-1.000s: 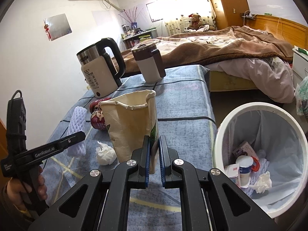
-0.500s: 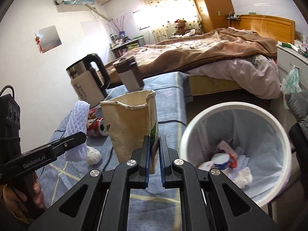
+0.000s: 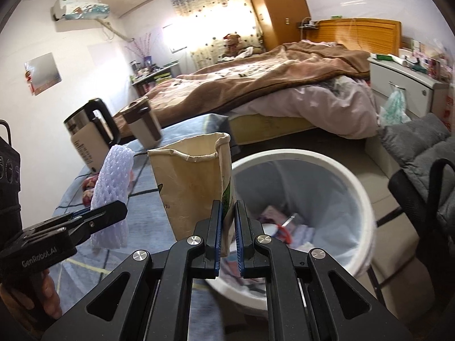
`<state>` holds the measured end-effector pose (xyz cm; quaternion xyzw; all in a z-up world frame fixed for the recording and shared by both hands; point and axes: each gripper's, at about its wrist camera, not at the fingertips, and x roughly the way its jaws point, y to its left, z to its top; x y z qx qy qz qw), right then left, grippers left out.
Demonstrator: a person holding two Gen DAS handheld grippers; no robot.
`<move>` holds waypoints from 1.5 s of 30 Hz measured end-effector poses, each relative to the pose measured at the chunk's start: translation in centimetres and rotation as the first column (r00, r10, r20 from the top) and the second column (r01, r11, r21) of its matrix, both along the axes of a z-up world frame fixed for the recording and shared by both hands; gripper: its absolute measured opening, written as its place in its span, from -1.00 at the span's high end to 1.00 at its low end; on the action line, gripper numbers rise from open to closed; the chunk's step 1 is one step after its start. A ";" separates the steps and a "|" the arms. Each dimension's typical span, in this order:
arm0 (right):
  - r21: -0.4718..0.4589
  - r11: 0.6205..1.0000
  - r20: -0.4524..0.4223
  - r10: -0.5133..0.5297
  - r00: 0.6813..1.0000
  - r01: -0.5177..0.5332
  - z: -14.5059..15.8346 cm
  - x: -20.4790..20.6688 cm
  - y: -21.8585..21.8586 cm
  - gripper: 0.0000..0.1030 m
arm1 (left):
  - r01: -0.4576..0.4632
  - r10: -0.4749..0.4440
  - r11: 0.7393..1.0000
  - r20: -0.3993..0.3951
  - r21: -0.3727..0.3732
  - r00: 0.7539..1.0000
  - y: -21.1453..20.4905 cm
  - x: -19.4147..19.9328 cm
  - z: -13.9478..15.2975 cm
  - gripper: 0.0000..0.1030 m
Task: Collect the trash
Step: 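Carry bag and foam net over the bin and open both tools to drop them, then move both open tools back over the table toward the remaining items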
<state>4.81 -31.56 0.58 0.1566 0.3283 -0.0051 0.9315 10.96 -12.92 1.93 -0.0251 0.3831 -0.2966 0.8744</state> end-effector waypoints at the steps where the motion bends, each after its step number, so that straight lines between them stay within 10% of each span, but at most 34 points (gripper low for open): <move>1: -0.001 1.000 -0.002 -0.005 1.000 0.005 0.0 0.0 -0.2 0.83 | 0.011 -0.011 1.000 -0.008 -0.005 1.000 -0.4 0.0 -0.1 0.43; 24: -0.079 0.987 -0.146 -0.151 0.978 0.141 -4.3 1.0 -6.1 0.81 | 0.131 -0.127 0.991 -0.112 0.032 0.986 -8.2 1.2 -3.9 0.20; 27: -0.094 0.984 -0.150 -0.165 0.975 0.152 -4.5 1.1 -6.2 0.75 | 0.135 -0.132 0.991 -0.116 0.019 0.984 -7.9 1.1 -4.0 -0.07; 45: -0.089 0.990 -0.110 -0.116 0.987 0.106 -3.0 0.8 -3.6 0.45 | 0.017 -0.018 1.000 -0.055 -0.016 0.998 -1.4 0.7 -2.3 -0.14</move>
